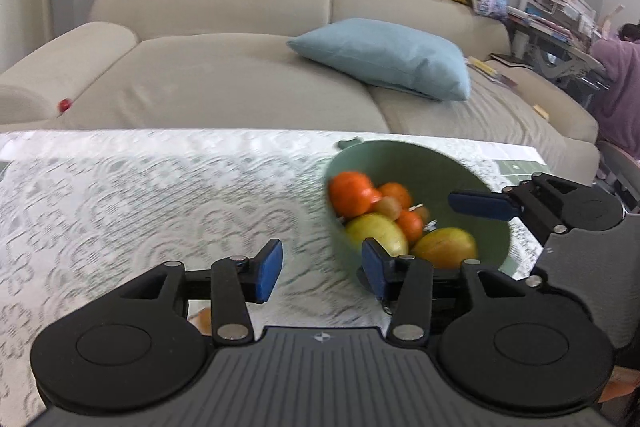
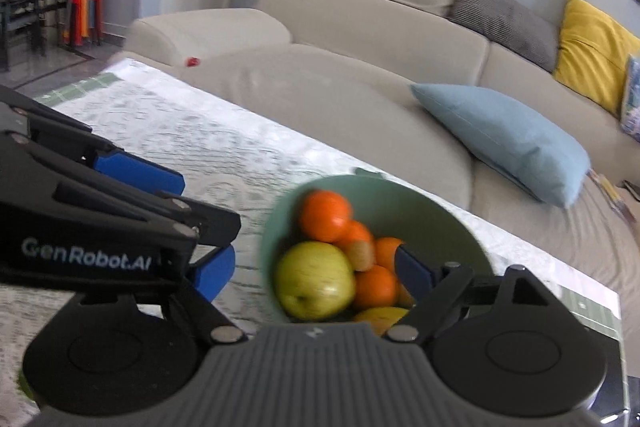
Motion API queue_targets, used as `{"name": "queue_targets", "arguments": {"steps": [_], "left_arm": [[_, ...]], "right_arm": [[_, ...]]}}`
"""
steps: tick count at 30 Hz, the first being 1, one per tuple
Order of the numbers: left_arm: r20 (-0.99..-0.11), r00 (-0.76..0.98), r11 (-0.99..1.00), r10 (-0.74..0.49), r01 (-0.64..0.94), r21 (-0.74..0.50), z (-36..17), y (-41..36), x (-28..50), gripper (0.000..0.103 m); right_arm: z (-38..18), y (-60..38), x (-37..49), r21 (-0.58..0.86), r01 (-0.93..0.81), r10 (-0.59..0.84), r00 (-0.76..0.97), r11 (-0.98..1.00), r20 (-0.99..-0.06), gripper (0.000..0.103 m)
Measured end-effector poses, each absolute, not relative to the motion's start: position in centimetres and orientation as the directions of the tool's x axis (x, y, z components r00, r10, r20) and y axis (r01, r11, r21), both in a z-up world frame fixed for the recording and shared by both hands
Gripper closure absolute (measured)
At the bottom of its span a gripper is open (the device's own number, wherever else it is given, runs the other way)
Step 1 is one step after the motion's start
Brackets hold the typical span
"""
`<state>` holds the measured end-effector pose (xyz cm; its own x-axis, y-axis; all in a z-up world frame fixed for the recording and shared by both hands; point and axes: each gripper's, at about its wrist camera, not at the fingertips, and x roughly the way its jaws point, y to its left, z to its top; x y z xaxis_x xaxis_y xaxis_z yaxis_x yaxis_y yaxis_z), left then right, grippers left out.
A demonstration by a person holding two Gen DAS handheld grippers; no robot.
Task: Organize fruits
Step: 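Withdraw both grippers from the colander toward the remaining kiwis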
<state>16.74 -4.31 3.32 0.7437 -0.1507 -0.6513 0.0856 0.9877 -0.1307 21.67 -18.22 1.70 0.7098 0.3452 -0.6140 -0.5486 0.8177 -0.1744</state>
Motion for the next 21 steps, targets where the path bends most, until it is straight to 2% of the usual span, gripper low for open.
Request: {"name": "queue_targets", "arguments": {"steps": [9,12,16,21], "left_arm": [[-0.702,0.698,0.987,-0.142,0.044,-0.156,1.3,0.3,14.2,0.049],[-0.711,0.688,0.985,-0.146,0.036,-0.168,0.7,1.6,13.6,0.049],[-0.714,0.678,0.978,-0.174,0.037,-0.203,-0.1,3.5,12.7,0.049],[-0.706,0.680,0.973,-0.198,0.048,-0.226,-0.9,5.2,11.7,0.049]], "right_arm": [[0.1,-15.7,20.4,-0.063,-0.647,0.454,0.598,0.760,-0.660,0.019],[-0.3,-15.1,20.1,-0.080,-0.650,0.448,0.602,0.756,-0.661,0.013],[-0.4,-14.6,19.8,-0.122,-0.650,0.434,0.623,0.750,-0.651,0.014],[0.3,-14.5,19.2,-0.091,-0.664,0.483,0.625,0.742,-0.614,0.018]]}}
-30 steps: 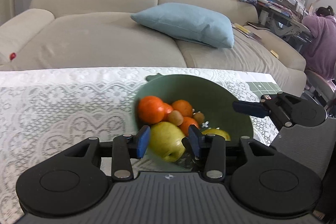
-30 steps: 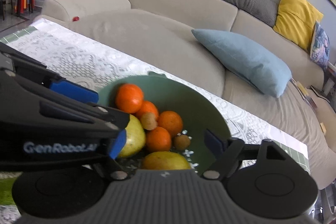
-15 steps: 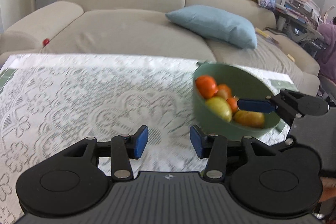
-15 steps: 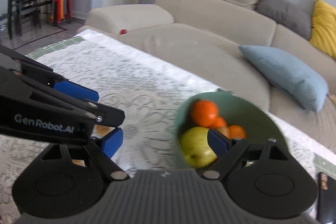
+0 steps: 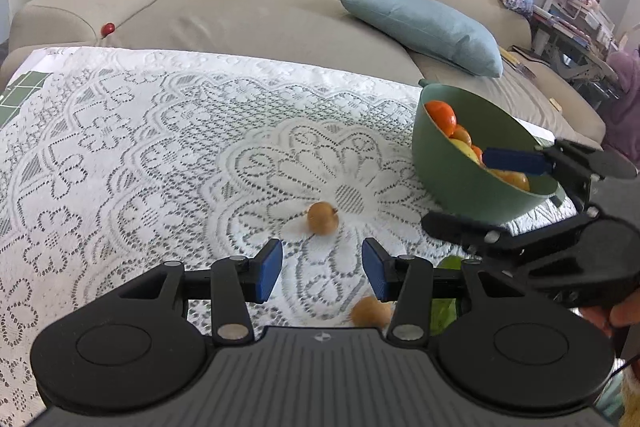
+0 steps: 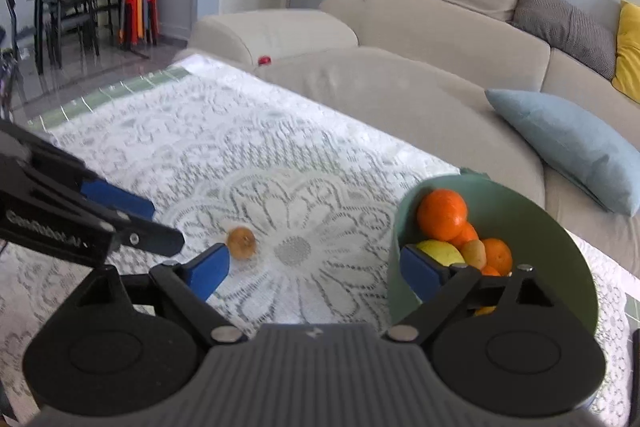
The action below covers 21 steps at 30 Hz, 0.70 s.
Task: Organize fruits
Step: 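Withdraw both grippers from the colander toward the remaining kiwis, then grasp a brown kiwi with the left gripper while the right gripper grasps another kiwi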
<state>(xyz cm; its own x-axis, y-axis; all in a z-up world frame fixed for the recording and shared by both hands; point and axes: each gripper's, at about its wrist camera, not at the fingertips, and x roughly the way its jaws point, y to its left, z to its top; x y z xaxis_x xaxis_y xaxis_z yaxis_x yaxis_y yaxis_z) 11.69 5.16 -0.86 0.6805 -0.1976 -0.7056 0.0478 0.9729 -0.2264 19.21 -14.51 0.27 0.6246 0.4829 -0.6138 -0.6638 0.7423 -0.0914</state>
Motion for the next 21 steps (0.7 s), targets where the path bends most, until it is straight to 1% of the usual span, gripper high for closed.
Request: {"name": "queue_targets", "arguments": {"steps": [2,3,7,8,11,15,21], "left_arm": [[-0.703,0.676,0.968,-0.222,0.065,-0.242,-1.2,5.6,11.4,0.049],[-0.703,0.670,0.964,-0.238,0.076,-0.254,-1.4,5.8,11.4,0.049],[-0.705,0.645,0.950,-0.296,0.124,-0.285,-2.0,5.8,11.2,0.049],[-0.706,0.640,0.949,-0.302,0.134,-0.284,-2.2,5.7,11.1,0.049],[-0.710,0.626,0.945,-0.323,0.175,-0.275,-2.7,4.7,10.9,0.049],[-0.719,0.612,0.945,-0.328,0.215,-0.248,-3.3,3.2,10.8,0.050],[-0.754,0.594,0.960,-0.280,0.194,-0.204,-4.2,2.2,11.2,0.054]], "right_arm": [[0.3,-14.4,19.1,-0.077,-0.673,0.497,0.613,0.735,-0.615,0.027],[0.2,-14.3,19.2,-0.069,-0.678,0.500,0.603,0.732,-0.621,0.029],[-0.7,-14.1,19.7,-0.009,-0.689,0.513,0.549,0.725,-0.660,0.047],[-0.9,-14.1,19.7,0.010,-0.691,0.519,0.533,0.723,-0.668,0.049],[-1.7,-14.0,20.0,0.043,-0.688,0.519,0.505,0.725,-0.690,0.053],[-2.2,-13.7,19.8,0.041,-0.687,0.508,0.494,0.725,-0.706,0.053],[-2.5,-13.3,19.5,0.057,-0.693,0.512,0.472,0.719,-0.718,0.053]]}}
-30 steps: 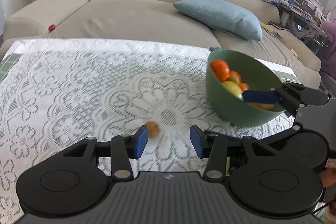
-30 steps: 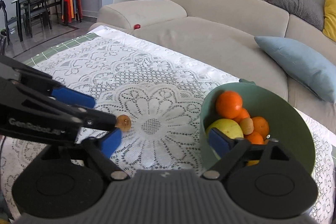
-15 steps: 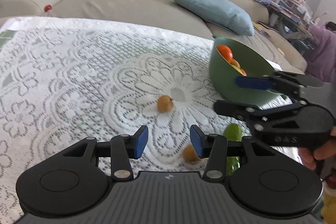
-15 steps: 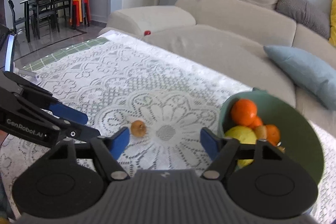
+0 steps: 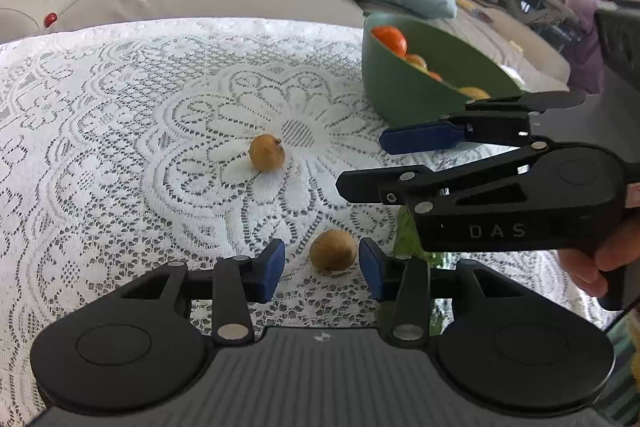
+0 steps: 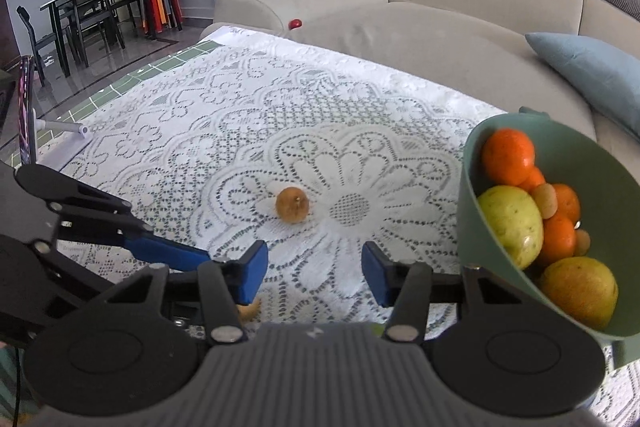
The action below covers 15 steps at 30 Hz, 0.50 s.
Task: Organize fruits
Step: 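Grasp a brown kiwi with the left gripper while the right gripper grasps another kiwi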
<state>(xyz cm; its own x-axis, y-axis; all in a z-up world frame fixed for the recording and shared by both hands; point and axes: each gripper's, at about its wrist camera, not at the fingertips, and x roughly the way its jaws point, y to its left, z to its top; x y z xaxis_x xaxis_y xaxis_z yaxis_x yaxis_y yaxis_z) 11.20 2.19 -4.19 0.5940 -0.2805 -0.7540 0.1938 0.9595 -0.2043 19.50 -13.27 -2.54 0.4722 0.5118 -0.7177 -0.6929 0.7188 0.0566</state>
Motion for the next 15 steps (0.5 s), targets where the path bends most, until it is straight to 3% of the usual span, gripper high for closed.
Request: {"name": "queue_targets", "arguments": {"steps": [6,15], "left_arm": [[-0.764,0.584,0.960,-0.274,0.213,-0.181,-4.64,1.50,11.35,0.055],[-0.754,0.598,0.960,-0.272,0.223,-0.169,-5.05,1.17,11.27,0.070]], "right_arm": [[-2.67,-13.22,19.28,0.051,-0.693,0.506,0.471,0.719,-0.722,0.053],[-2.96,-13.29,19.75,0.047,-0.677,0.489,0.480,0.734,-0.728,0.052]]}}
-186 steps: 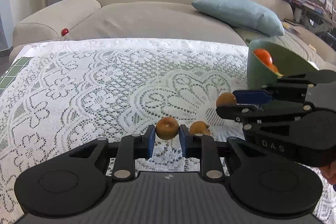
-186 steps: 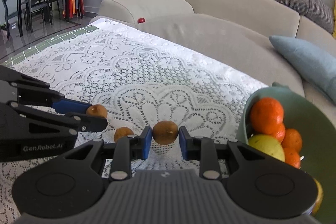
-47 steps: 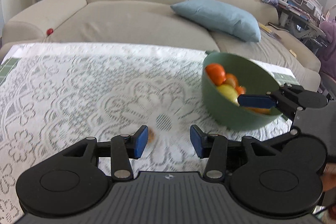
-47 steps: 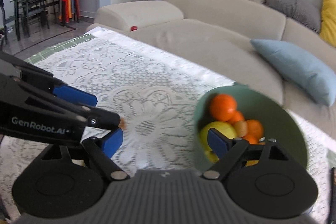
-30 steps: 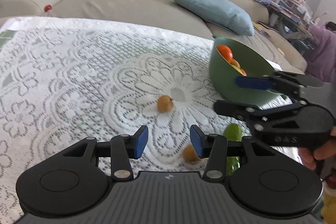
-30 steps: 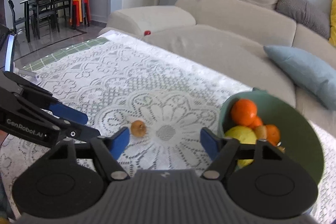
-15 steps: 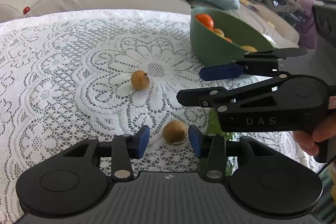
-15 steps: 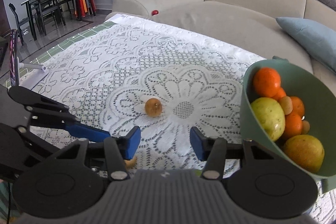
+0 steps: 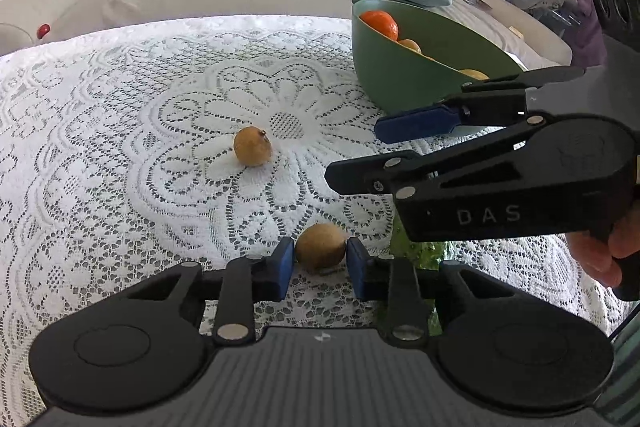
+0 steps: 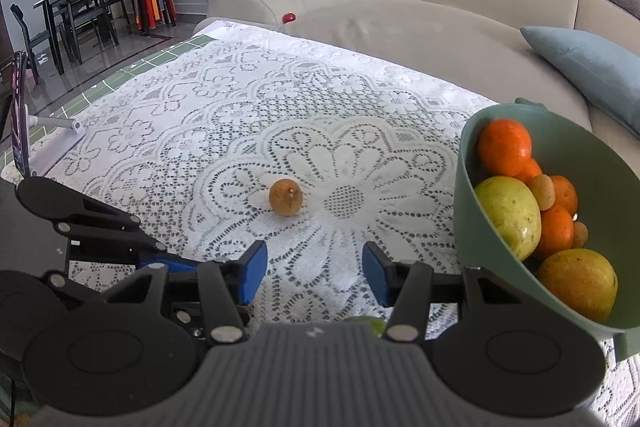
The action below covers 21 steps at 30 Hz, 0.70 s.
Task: Organize fruits
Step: 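Grasp a brown kiwi with the left gripper while the right gripper grasps another kiwi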
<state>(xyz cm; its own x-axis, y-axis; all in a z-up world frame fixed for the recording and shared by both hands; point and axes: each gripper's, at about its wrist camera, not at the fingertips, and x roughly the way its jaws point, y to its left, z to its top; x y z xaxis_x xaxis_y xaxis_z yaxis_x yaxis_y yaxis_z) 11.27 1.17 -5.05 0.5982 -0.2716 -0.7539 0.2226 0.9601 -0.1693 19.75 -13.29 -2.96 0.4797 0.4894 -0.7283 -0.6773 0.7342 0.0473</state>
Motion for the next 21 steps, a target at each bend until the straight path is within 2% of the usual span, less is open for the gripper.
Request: {"name": "queue_targets", "arguments": {"steps": [8,21], "left_arm": [[-0.747,0.616,0.967,-0.247,0.202,-0.153,-4.9,1.2,11.4,0.072],[-0.747,0.659,0.990,-0.086,-0.029,-0.140,-4.2,5.2,12.3,0.072]], "right_arm": [[-3.0,-13.3,19.7,0.062,-0.684,0.517,0.484,0.726,-0.706,0.052],[-3.9,-12.2,20.9,0.112,-0.694,0.575,0.483,0.711,-0.660,0.052]]}}
